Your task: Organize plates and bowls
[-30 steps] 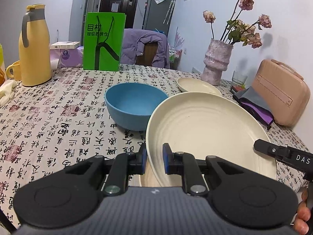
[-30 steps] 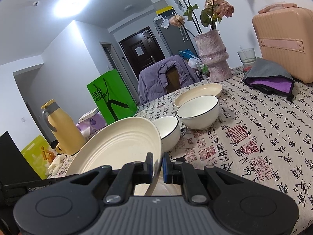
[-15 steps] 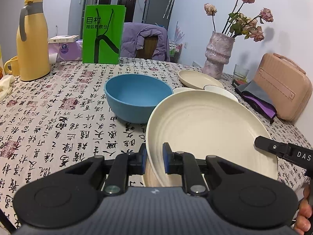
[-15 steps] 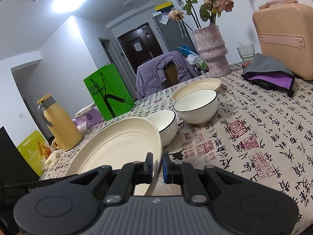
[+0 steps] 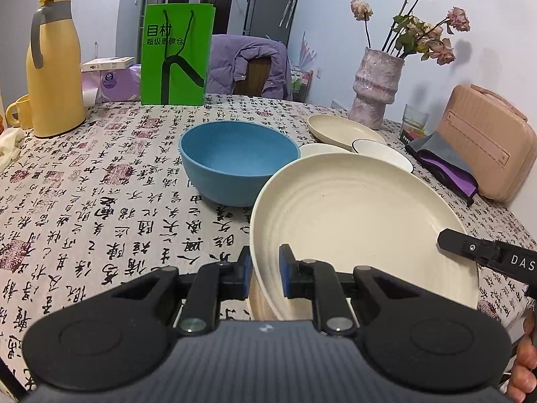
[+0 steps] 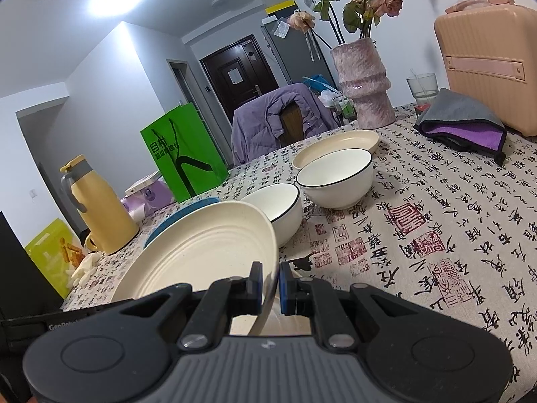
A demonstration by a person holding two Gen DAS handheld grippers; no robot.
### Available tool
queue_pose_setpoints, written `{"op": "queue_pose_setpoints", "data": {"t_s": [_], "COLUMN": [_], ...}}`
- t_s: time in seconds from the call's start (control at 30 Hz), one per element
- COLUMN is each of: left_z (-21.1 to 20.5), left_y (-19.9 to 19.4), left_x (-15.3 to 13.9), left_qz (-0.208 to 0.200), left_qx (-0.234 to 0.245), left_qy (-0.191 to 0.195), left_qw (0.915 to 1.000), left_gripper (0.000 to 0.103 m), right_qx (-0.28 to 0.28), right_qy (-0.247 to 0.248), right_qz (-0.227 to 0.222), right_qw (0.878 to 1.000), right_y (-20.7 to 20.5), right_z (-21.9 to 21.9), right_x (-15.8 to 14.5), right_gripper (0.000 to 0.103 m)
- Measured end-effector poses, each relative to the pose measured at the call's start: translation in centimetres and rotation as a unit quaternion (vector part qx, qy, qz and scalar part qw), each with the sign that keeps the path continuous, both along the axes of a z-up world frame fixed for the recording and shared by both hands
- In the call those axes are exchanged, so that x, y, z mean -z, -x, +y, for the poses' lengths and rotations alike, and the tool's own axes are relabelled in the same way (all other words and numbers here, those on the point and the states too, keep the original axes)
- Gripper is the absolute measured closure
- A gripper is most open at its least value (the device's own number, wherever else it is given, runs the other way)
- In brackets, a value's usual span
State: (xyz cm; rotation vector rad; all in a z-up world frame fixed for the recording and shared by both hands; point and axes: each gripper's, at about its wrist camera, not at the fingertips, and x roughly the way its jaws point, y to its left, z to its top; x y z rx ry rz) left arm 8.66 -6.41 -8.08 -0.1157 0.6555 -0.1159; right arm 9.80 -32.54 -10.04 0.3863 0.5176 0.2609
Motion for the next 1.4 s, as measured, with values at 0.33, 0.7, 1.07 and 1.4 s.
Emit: {"op": "queue_pose_setpoints", "data": {"t_s": [0.33,0.7,1.07,1.4], "left_z": [0.3,0.0,-1.1,-1.3], "left_y": [0.0,0.0,0.0,-0.2], "left_x": [0.5,1.0,1.9,2.5], "left_qz": [0.005,0.011,0.015,0.023], "left_qx": [0.001,0.000,0.005,0.006], "left_qy": [0.000,-0.010,-0.040,-0.047], "left_qw": [1.0000,0.9999,0.9991,0.9986], "left_gripper": [0.087,0.087,0.086,0.085], "right_qx": [-0.001,0.002,0.007,0.008], "right_qy": [0.012,0.034,0.072,0.110], "right_qz": [0.007,0.012,0.021,0.018], "right_qw": [1.000,0.999,0.997,0.994], "right_y": [0.0,0.0,0.0,0.1], "right_z": [0.4,0.7,1.2,2.1], "right_x": [0.3,0.8,1.6,1.8], "right_gripper": [0.093,0.093,0.093,0.092]}}
